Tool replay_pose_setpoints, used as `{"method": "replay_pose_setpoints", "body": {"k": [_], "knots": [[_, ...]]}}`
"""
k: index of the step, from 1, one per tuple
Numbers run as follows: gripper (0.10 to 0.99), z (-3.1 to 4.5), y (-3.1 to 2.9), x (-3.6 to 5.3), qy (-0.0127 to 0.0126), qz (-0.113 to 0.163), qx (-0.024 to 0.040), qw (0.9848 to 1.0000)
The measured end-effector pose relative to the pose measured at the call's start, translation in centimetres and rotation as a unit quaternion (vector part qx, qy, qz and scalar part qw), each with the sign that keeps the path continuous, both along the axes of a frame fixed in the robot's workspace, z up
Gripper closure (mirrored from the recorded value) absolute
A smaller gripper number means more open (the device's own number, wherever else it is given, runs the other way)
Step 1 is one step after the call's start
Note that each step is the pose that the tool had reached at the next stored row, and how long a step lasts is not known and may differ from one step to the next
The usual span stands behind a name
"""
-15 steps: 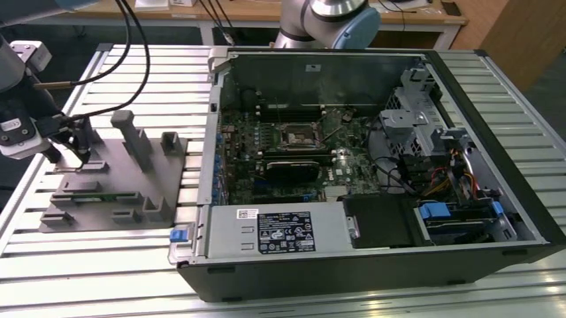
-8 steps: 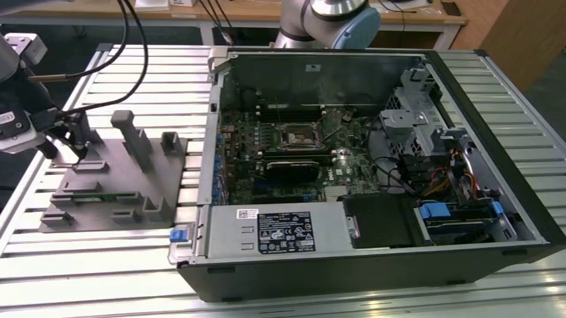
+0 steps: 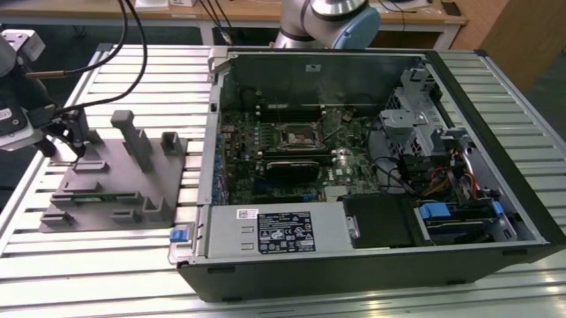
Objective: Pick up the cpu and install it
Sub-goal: 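Pick up the cpu and move it towards the insertion slot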
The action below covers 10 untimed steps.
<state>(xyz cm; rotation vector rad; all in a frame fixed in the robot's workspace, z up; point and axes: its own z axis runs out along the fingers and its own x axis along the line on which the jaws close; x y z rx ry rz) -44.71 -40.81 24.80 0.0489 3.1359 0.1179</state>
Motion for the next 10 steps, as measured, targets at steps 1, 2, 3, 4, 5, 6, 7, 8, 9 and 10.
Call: {"method": "replay_pose_setpoints", "body": {"k": [1, 2, 3, 4, 5, 6, 7, 8, 9, 10], "knots": [[0.557, 0.08, 0.0, 0.0, 0.0, 0.0, 0.0, 1.0], [0.557, 0.15, 0.0, 0.0, 0.0, 0.0, 0.0, 1.0], [0.557, 0.22, 0.0, 0.0, -0.0001, 0.0, 0.0, 1.0], [0.557, 0.29, 0.0, 0.0, -0.0001, 0.0, 0.0, 1.0], [0.557, 0.38, 0.0, 0.0, 0.0, 0.0, 0.0, 1.0], [0.557, 0.45, 0.0, 0.0, 0.0, 0.0, 0.0, 1.0], [0.557, 0.53, 0.0, 0.0, 0.0, 0.0, 0.0, 1.0], [0.557, 0.6, 0.0, 0.0, 0.0, 0.0, 0.0, 1.0], [0.557, 0.67, 0.0, 0.0, -0.0001, 0.0, 0.0001, 1.0], [0.557, 0.73, 0.0, 0.0, -0.0001, 0.0, 0.0001, 1.0]]}}
